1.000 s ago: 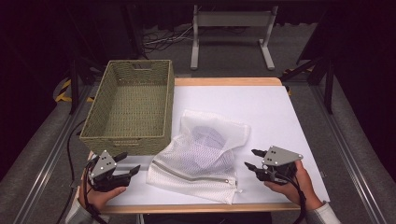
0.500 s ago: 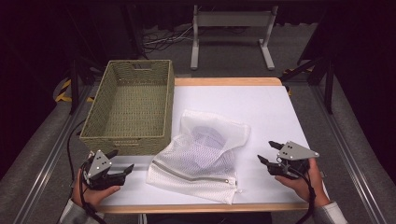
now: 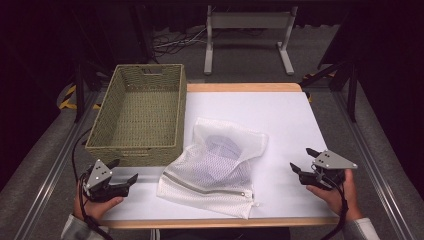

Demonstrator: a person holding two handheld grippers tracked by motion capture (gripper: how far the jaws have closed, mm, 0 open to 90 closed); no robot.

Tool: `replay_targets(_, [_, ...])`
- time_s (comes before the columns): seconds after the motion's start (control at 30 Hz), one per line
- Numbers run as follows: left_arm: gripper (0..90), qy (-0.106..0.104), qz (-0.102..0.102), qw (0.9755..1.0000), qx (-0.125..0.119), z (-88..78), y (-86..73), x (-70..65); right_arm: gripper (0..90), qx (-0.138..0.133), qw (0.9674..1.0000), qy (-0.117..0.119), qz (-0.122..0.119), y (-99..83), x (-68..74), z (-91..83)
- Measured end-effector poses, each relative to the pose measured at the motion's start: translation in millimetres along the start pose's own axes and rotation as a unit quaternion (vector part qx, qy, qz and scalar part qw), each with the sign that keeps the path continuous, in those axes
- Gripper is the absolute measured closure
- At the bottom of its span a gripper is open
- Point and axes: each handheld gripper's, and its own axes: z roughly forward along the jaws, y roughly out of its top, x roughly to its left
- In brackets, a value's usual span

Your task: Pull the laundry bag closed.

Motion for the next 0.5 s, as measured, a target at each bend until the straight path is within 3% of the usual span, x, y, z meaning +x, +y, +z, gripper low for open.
replay_targets(0.2, [15.7,0.006,-0.012,0.9999,0.001,-1.3,-4.6,5.1,20.4,0.004,0.9995,-0.023,0.022,-14.5,-10.3,-0.1])
replay_targets(0.43, [8.8,0.018,-0.034,0.9992,-0.004,-3.8,-8.6,9.1,17.7,-0.005,0.998,-0.034,0.053,-30.1,-18.4,-1.1])
replay_targets(0.5, [8.5,0.014,-0.04,0.999,-0.012,-5.0,-9.3,9.3,17.3,-0.007,0.9977,-0.037,0.056,-33.6,-18.7,-1.1])
